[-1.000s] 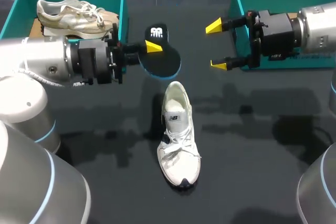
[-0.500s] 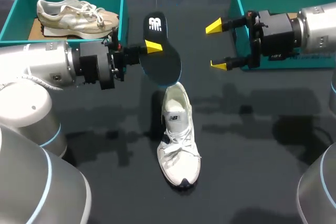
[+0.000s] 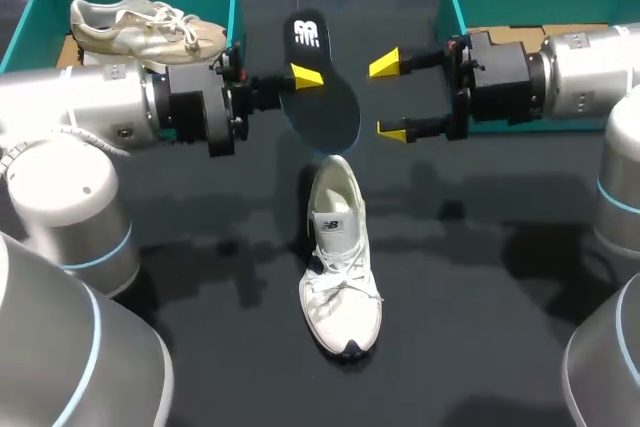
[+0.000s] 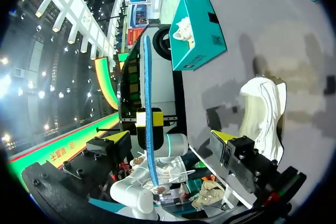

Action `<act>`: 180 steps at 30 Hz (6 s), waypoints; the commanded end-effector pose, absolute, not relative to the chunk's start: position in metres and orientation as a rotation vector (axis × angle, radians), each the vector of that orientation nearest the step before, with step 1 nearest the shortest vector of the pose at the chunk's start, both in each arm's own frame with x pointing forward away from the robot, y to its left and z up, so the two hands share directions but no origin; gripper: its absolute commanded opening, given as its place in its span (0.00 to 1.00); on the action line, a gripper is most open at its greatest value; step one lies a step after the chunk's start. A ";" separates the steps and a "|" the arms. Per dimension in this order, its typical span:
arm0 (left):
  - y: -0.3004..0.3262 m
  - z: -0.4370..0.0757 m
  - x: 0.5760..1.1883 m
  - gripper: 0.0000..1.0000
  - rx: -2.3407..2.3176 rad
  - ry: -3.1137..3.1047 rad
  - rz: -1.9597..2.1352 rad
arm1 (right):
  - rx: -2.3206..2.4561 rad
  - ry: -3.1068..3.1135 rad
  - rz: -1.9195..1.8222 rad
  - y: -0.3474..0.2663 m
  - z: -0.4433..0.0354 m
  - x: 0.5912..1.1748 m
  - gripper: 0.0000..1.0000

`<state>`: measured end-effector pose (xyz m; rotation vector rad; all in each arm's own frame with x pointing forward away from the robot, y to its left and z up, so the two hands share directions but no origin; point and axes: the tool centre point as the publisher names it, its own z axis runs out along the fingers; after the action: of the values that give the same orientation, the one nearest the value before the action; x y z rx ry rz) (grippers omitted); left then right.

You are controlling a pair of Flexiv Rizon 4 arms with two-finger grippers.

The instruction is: Take the shoe out of the shoebox, open the shoe tongue, remove and reinsert the insole, then place the shoe into the shoebox

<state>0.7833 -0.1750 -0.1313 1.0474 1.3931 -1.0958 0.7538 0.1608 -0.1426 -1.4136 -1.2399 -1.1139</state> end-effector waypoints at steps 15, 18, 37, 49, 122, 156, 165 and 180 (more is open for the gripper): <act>-0.198 -0.147 0.804 0.00 1.085 1.381 -1.084 | -1.372 -1.290 -1.112 0.183 -0.147 0.755 1.00; -0.202 -0.150 0.805 0.00 1.086 1.382 -1.088 | -1.354 -1.303 -1.117 0.189 -0.147 0.756 1.00; -0.207 -0.152 0.811 0.00 1.100 1.355 -1.084 | -1.327 -1.325 -1.138 0.201 -0.149 0.760 0.33; -0.204 -0.154 0.809 0.32 1.125 1.352 -1.093 | -1.329 -1.317 -1.153 0.196 -0.152 0.764 0.00; -0.124 -0.217 0.782 1.00 0.136 2.930 -0.416 | -1.226 -1.526 -1.503 0.183 -0.200 0.795 0.00; -0.110 -0.314 0.766 1.00 0.257 2.991 -0.621 | -1.108 -1.568 -1.656 0.194 -0.233 0.800 0.00; -0.113 -0.331 0.762 1.00 0.236 2.958 -0.720 | -1.032 -1.545 -1.755 0.204 -0.250 0.804 0.00; -0.112 -0.330 0.761 1.00 0.358 2.967 -0.751 | -1.033 -1.545 -1.745 0.208 -0.255 0.805 0.00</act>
<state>0.7615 -0.1128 -0.3310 0.3582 2.9680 -0.7520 0.8056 0.2067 -0.2548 -1.0296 -1.5417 -1.7473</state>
